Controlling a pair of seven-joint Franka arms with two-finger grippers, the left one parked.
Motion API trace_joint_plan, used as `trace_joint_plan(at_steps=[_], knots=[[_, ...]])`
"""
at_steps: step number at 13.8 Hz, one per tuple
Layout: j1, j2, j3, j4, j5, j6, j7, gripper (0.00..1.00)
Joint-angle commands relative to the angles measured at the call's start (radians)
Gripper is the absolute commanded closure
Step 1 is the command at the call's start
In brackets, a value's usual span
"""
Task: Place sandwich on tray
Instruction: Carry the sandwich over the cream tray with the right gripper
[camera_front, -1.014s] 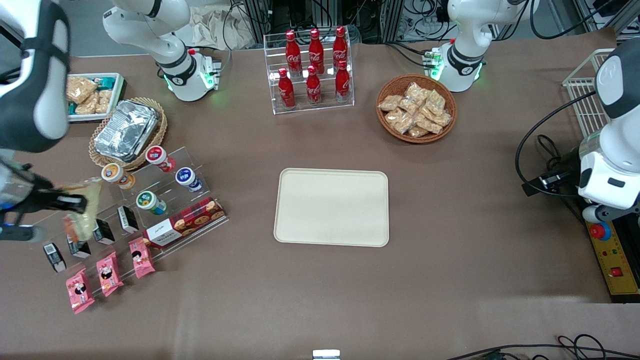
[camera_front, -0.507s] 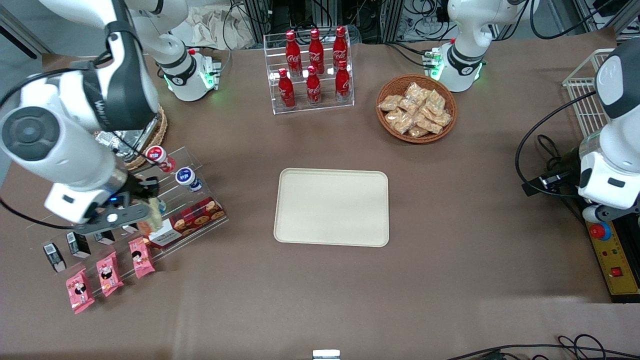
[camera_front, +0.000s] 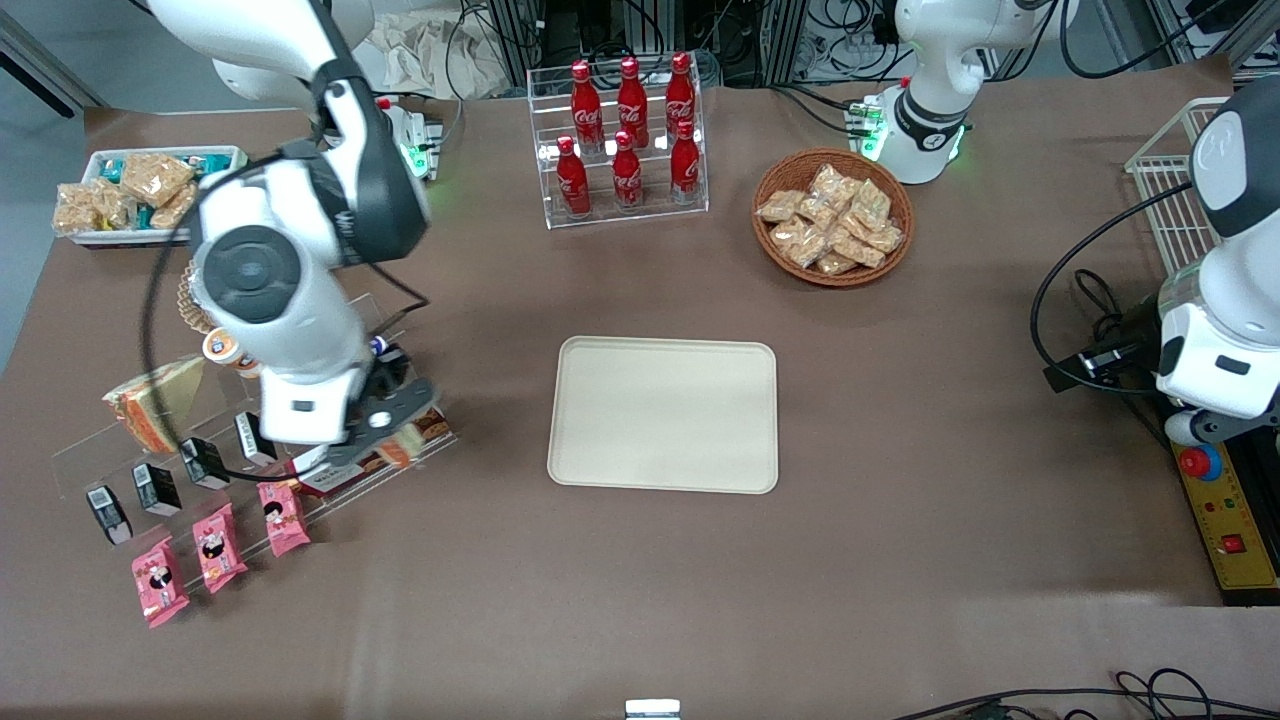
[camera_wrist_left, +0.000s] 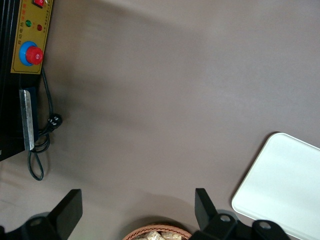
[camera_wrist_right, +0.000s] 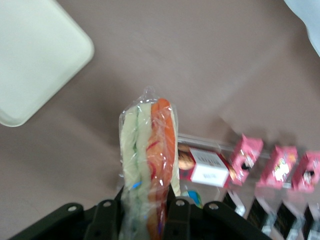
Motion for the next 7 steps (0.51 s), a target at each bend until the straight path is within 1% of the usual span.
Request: trace_joint_plan(at_steps=[1,2,3,4,6,7], knots=[[0.009,0.035,0.077,0.003,0.009,0.050,-0.042,0.74],[0.008,0.055,0.115,0.005,0.012,0.056,-0.040,0.74],[0.008,0.075,0.152,0.005,0.030,0.061,-0.033,0.74],[0.009,0.093,0.178,0.005,0.076,0.062,-0.031,0.76],[0.009,0.131,0.194,0.005,0.178,0.091,-0.046,0.80],[0.009,0.154,0.209,0.005,0.221,0.114,-0.086,0.82]])
